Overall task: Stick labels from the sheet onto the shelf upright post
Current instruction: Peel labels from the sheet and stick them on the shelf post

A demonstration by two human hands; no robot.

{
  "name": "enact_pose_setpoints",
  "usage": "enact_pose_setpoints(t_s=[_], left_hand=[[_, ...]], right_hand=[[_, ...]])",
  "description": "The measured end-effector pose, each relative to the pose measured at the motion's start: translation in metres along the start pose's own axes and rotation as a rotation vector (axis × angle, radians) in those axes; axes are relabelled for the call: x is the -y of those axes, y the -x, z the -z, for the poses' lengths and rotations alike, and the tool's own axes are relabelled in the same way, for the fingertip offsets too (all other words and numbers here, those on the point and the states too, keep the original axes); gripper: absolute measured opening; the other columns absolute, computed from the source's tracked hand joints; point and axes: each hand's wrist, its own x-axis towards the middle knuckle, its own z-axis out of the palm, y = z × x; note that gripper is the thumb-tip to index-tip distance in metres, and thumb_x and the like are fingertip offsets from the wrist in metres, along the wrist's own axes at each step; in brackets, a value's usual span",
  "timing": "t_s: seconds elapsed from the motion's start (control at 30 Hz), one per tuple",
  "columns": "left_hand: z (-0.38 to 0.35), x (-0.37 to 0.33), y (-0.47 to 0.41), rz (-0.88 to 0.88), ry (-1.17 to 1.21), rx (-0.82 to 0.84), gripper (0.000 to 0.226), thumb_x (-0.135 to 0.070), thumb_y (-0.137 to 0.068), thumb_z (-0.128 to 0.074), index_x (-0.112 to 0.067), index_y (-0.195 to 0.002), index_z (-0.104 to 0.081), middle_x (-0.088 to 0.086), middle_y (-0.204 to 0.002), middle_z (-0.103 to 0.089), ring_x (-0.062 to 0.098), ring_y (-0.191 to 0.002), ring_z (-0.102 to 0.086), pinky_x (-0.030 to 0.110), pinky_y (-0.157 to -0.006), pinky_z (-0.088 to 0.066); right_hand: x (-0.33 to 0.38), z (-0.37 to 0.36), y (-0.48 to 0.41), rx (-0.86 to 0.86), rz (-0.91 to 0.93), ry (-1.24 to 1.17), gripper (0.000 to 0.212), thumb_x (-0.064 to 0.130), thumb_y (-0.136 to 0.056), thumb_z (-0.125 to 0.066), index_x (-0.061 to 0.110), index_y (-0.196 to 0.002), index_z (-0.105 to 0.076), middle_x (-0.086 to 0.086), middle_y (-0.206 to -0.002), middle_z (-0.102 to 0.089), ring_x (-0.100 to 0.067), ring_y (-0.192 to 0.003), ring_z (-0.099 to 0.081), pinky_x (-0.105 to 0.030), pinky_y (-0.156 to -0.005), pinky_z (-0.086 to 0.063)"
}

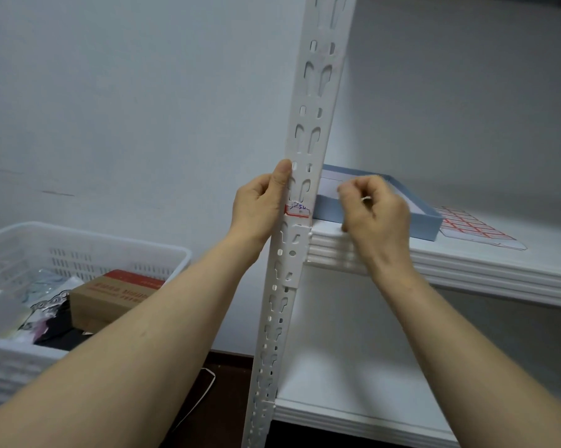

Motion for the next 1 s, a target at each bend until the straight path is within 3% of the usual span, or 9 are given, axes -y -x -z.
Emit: enact_pose_setpoints(t_s=[0.1, 0.17, 0.2, 0.3, 0.4, 0.53, 0.63, 0.73, 1.0], left_hand=[[-0.009, -0.002, 0.004, -0.052, -0.226, -0.133, 0.042, -0.048, -0.095, -0.047, -0.013, -0.074, -0.057, 0.003, -0.079, -0.051, 0.019, -0.078, -0.046, 0.027, -0.069, -0.032], [-0.020, -0.011, 0.015, -0.241, -0.444, -0.346, 0.026, -0.032, -0.095, -0.049, -0.015, -0.112, -0.060, 0.008, -0.117, -0.049, 0.021, -0.109, -0.042, 0.015, -0.085, -0.024], [-0.027, -0.019, 0.021, -0.412, -0.461, -0.407, 0.031, -0.022, -0.092, -0.050, -0.011, -0.121, -0.056, 0.011, -0.124, -0.043, 0.020, -0.111, -0.038, 0.012, -0.090, -0.020], [-0.053, -0.034, 0.029, -0.713, -0.384, -0.230, 0.037, -0.011, -0.083, -0.045, -0.007, -0.118, -0.057, 0.008, -0.116, -0.044, 0.013, -0.105, -0.041, 0.014, -0.094, -0.031], [-0.076, -0.049, 0.028, -0.421, -0.299, 0.021, 0.032, -0.007, -0.091, -0.045, -0.013, -0.121, -0.056, -0.001, -0.114, -0.055, 0.011, -0.097, -0.052, 0.025, -0.092, -0.045], [-0.101, -0.060, 0.013, -0.169, -0.277, 0.131, 0.028, -0.009, -0.092, -0.050, -0.013, -0.116, -0.066, 0.001, -0.114, -0.067, 0.015, -0.107, -0.060, 0.026, -0.097, -0.046], [-0.115, -0.066, 0.004, -0.088, -0.237, 0.221, 0.029, -0.008, -0.090, -0.056, -0.008, -0.118, -0.066, 0.008, -0.111, -0.069, 0.021, -0.101, -0.064, 0.032, -0.092, -0.051], [-0.125, -0.067, -0.003, -0.040, -0.242, 0.282, 0.030, -0.007, -0.089, -0.060, -0.004, -0.118, -0.064, 0.010, -0.094, -0.067, 0.015, -0.069, -0.057, 0.024, -0.066, -0.049], [-0.129, -0.063, -0.018, 0.061, -0.265, 0.249, 0.028, 0.003, -0.085, -0.063, 0.002, -0.113, -0.064, 0.017, -0.099, -0.067, 0.024, -0.087, -0.066, 0.031, -0.088, -0.054]], right_hand=[[0.007, 0.023, -0.025, 0.009, -0.293, -0.252, 0.030, 0.040, -0.086, -0.060, 0.018, -0.067, -0.052, 0.004, -0.060, -0.054, -0.014, -0.045, -0.049, -0.024, -0.044, -0.036], [0.010, 0.036, -0.039, 0.049, -0.414, -0.264, 0.031, 0.038, -0.081, -0.068, 0.015, -0.068, -0.052, 0.000, -0.057, -0.051, -0.013, -0.043, -0.043, -0.021, -0.039, -0.032], [0.009, 0.042, -0.045, 0.072, -0.437, -0.254, 0.030, 0.035, -0.079, -0.072, 0.015, -0.068, -0.053, -0.001, -0.057, -0.050, -0.013, -0.043, -0.042, -0.020, -0.037, -0.031], [0.003, 0.057, -0.063, 0.138, -0.468, -0.296, 0.026, 0.024, -0.078, -0.075, 0.011, -0.066, -0.056, -0.004, -0.058, -0.049, -0.012, -0.042, -0.040, -0.019, -0.034, -0.031], [-0.006, 0.072, -0.076, 0.179, -0.521, -0.374, 0.022, 0.017, -0.079, -0.073, 0.004, -0.068, -0.058, -0.007, -0.061, -0.055, -0.010, -0.041, -0.043, -0.016, -0.033, -0.032], [-0.019, 0.085, -0.089, 0.200, -0.595, -0.502, 0.019, 0.010, -0.082, -0.069, 0.001, -0.068, -0.059, -0.007, -0.057, -0.062, -0.006, -0.037, -0.046, -0.014, -0.032, -0.031], [-0.028, 0.089, -0.096, 0.242, -0.612, -0.510, 0.017, 0.010, -0.081, -0.069, 0.001, -0.069, -0.060, -0.003, -0.052, -0.063, -0.005, -0.036, -0.046, -0.014, -0.031, -0.031], [-0.033, 0.088, -0.100, 0.266, -0.582, -0.473, 0.017, 0.009, -0.080, -0.070, 0.001, -0.069, -0.061, -0.001, -0.049, -0.063, -0.004, -0.035, -0.049, -0.013, -0.029, -0.031], [-0.038, 0.082, -0.112, 0.293, -0.632, -0.576, 0.007, -0.012, -0.081, -0.060, -0.012, -0.088, -0.062, -0.014, -0.057, -0.068, -0.018, -0.052, -0.068, -0.019, -0.051, -0.056]])
